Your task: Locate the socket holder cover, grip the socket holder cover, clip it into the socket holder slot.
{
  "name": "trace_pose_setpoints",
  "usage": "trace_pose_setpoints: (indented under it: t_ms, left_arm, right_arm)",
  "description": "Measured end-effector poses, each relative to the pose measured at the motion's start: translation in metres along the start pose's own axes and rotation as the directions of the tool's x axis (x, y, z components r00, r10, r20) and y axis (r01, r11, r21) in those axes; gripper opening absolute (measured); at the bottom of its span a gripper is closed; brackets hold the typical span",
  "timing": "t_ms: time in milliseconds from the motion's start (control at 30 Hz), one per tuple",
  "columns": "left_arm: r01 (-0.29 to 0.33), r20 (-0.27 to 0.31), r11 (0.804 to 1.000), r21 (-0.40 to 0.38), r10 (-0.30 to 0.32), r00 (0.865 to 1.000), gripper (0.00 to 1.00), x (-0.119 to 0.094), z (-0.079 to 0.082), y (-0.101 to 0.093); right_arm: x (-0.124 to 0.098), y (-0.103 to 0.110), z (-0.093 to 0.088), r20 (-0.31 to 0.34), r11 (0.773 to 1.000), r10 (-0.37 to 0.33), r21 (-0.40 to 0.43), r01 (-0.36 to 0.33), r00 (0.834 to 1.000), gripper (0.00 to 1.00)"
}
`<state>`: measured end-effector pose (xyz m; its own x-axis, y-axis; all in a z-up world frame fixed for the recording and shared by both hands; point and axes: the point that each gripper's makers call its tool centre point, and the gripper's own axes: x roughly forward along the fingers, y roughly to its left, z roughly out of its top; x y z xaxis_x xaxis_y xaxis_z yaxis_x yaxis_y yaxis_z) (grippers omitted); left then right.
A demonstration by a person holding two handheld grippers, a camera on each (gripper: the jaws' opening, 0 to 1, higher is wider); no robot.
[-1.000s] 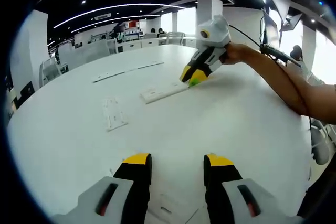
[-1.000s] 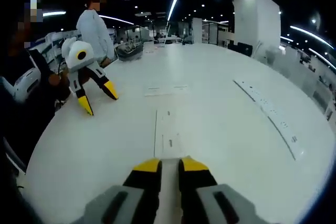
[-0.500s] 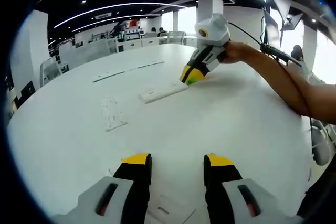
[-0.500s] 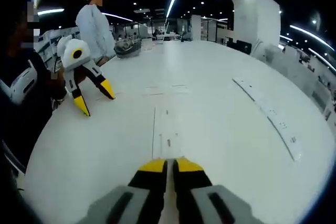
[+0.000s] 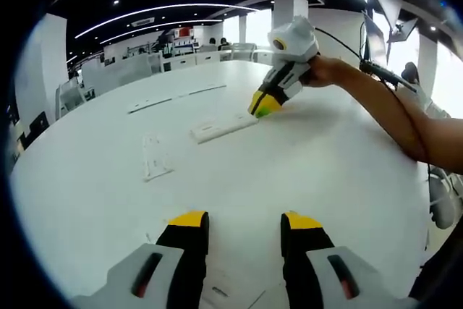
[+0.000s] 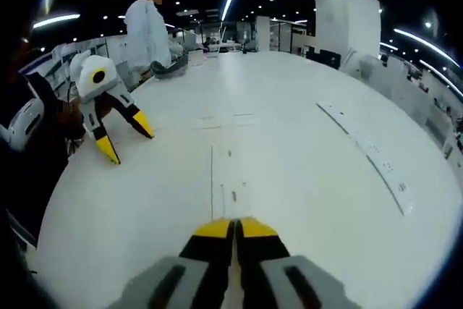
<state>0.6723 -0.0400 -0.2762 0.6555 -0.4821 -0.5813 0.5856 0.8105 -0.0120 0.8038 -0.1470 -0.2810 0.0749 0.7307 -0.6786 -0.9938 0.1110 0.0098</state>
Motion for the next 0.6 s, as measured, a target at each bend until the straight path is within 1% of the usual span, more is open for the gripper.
trace_pose_setpoints:
  t_ms: [67, 233, 400, 467, 500, 600]
  left_arm:
    - [0.002, -0.002, 1.0, 0.002, -0.002, 1.0, 0.4, 0.0, 0.0, -0.003]
    - [-0.01, 0.031, 1.0, -0.008, 0.011, 0.999, 0.4, -0.004, 0.008, -0.005]
    - [-0.028, 0.038, 1.0, -0.008, 0.029, 0.999, 0.4, -0.009, 0.01, -0.002]
    - [-0.041, 0.042, 0.999, -0.011, 0.042, 0.998, 0.4, -0.013, 0.011, 0.001]
    - [-0.047, 0.045, 0.999, -0.014, 0.047, 0.998, 0.4, -0.014, 0.011, 0.002]
    - [-0.061, 0.049, 0.998, -0.027, 0.062, 0.997, 0.4, -0.02, 0.01, 0.007]
  right_arm:
    - [-0.001, 0.003, 0.0, -0.013, 1.0, 0.0, -0.003, 0.0, 1.0, 0.08]
    - [-0.003, 0.007, 0.002, -0.033, 1.0, -0.004, -0.007, 0.004, 0.999, 0.15]
    - [-0.007, 0.017, 0.011, -0.021, 1.0, 0.007, -0.005, -0.007, 1.0, 0.24]
    - [-0.008, 0.019, 0.015, -0.018, 1.0, 0.0, -0.014, -0.001, 1.0, 0.24]
    - [-0.009, 0.014, 0.016, -0.022, 1.0, 0.001, -0.015, -0.001, 1.0, 0.25]
    - [-0.006, 0.016, 0.021, -0.031, 1.0, 0.004, -0.031, -0.005, 0.999, 0.27]
